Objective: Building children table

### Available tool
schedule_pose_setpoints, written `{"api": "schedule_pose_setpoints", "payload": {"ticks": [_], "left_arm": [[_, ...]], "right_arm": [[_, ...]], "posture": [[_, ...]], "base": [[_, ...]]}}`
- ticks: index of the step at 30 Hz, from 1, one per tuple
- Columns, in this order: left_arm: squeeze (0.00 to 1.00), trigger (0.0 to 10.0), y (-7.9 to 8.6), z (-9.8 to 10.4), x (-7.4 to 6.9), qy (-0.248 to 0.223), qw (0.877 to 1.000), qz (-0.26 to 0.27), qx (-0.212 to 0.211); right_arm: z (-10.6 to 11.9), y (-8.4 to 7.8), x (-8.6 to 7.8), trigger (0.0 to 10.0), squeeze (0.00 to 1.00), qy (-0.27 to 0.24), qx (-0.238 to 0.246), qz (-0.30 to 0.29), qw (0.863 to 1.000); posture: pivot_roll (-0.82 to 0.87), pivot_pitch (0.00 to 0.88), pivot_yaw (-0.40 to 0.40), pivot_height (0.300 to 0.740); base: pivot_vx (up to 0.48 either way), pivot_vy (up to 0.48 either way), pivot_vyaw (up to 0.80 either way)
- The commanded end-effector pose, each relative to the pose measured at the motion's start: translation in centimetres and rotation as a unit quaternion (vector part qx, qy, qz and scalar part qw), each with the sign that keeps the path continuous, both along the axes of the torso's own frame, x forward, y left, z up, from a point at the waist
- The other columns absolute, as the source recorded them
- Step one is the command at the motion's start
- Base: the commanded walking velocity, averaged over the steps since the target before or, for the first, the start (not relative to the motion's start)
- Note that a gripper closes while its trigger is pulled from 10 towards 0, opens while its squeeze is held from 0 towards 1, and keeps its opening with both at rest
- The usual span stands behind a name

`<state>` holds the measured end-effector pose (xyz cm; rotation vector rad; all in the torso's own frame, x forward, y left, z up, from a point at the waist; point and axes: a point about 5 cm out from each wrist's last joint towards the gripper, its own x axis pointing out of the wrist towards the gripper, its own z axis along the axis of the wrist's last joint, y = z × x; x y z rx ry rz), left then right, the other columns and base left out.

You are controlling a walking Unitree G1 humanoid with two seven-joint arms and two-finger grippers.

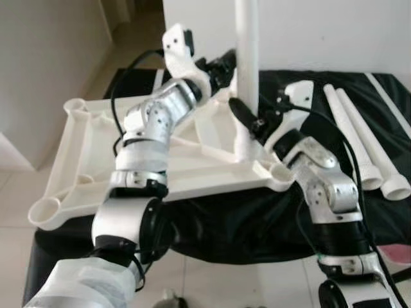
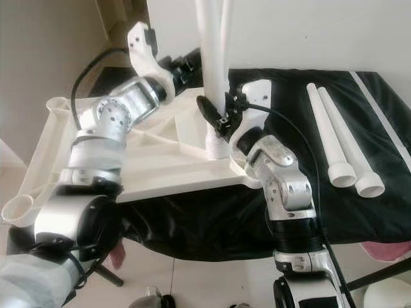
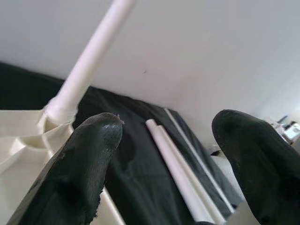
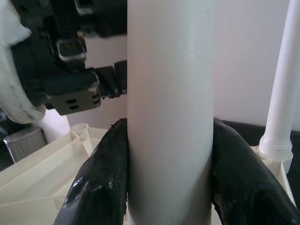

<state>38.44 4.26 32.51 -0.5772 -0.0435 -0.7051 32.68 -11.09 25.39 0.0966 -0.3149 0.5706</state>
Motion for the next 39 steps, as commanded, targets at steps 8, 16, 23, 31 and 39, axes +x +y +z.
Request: {"api": "schedule_pose_setpoints", "payload": {"ticks": [8, 16, 23, 31, 39], "left_arm": [[0.0, 10.0, -2.5, 2.4, -2.3, -0.088, 0.988, -0.126, -0.015], [0.0, 10.0, -2.9, 2.7, -2.8, -0.093, 0.986, -0.135, -0.014], [0.0, 10.0, -3.1, 2.4, -2.7, -0.088, 0.987, -0.134, -0.01], [0.0, 10.0, -2.7, 1.9, -2.5, -0.097, 0.987, -0.126, -0.005], [0.0, 10.0, -1.1, -1.7, -2.0, -0.068, 0.993, -0.094, 0.024]], "right_arm": [[-1.6, 0.7, 0.6, 10.0, 0.0, 0.044, -0.004, -0.006, 0.999], [-1.9, 1.0, 0.9, 10.0, 0.0, 0.045, -0.01, -0.008, 0.999], [-1.9, 1.4, 0.9, 10.0, 0.0, 0.042, -0.014, -0.005, 0.999], [-1.4, 1.0, 0.8, 10.0, 0.0, 0.013, -0.008, -0.022, 1.0], [-0.6, -1.0, 0.3, 10.0, 0.0, -0.011, 0.04, -0.067, 0.997]], "posture": [[-0.01, 0.0, 0.014, 0.74], [0.0, 0.0, 0.021, 0.74], [-0.01, 0.0, 0.026, 0.74], [-0.01, 0.0, 0.033, 0.74], [-0.02, 0.0, 0.042, 0.74]], "base": [[0.0, 0.0, 0.0], [0.0, 0.0, 0.0], [0.0, 0.0, 0.0], [0.0, 0.0, 0.0], [0.0, 0.0, 0.0]]}}
